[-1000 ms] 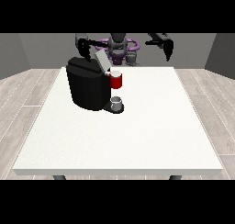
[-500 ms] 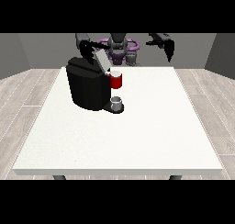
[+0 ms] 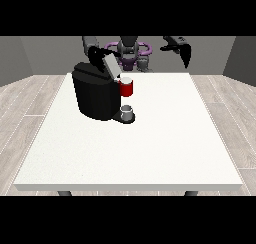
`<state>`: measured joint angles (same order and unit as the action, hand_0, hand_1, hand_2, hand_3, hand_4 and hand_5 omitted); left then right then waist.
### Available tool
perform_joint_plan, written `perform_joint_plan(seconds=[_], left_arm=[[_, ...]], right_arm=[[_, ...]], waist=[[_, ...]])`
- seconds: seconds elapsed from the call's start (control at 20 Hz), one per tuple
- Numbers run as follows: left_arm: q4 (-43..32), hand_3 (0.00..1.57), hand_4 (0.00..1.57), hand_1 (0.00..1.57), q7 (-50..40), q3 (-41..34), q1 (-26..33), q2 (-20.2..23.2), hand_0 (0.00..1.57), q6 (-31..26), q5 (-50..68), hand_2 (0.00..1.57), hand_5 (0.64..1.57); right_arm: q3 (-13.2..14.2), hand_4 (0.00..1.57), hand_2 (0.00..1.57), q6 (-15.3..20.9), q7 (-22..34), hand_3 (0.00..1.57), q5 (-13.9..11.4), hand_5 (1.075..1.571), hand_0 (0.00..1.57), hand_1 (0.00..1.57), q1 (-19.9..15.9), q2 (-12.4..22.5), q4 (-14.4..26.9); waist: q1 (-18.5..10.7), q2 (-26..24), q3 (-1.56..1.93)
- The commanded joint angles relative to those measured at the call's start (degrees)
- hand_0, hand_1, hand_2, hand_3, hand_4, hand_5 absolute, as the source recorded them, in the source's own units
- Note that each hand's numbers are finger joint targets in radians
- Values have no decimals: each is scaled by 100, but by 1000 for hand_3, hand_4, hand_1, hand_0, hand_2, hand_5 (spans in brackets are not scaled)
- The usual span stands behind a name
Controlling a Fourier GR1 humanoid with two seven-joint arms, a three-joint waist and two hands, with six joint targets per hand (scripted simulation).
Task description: Insert the coffee pod into the coffee machine and close the lid
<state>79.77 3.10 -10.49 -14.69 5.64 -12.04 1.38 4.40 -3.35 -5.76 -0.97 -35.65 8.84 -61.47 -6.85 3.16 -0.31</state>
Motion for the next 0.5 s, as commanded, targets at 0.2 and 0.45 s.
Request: perform_joint_plan(seconds=[0.2,0.45], left_arm=[[122,0,0,0,-135,135,-30,-3,0,139,-5,0,1571],[-234,0,131,0,112,38,-231,23,0,276,-27,0,1571]], right_arm=[[-98,0,0,43,47,0,-183,1571,0,0,-190,-143,407],[-269,214,0,109,336,0,-325,1571,0,0,-762,-249,277]], waist=[[-69,47,32],[-56,181,31]])
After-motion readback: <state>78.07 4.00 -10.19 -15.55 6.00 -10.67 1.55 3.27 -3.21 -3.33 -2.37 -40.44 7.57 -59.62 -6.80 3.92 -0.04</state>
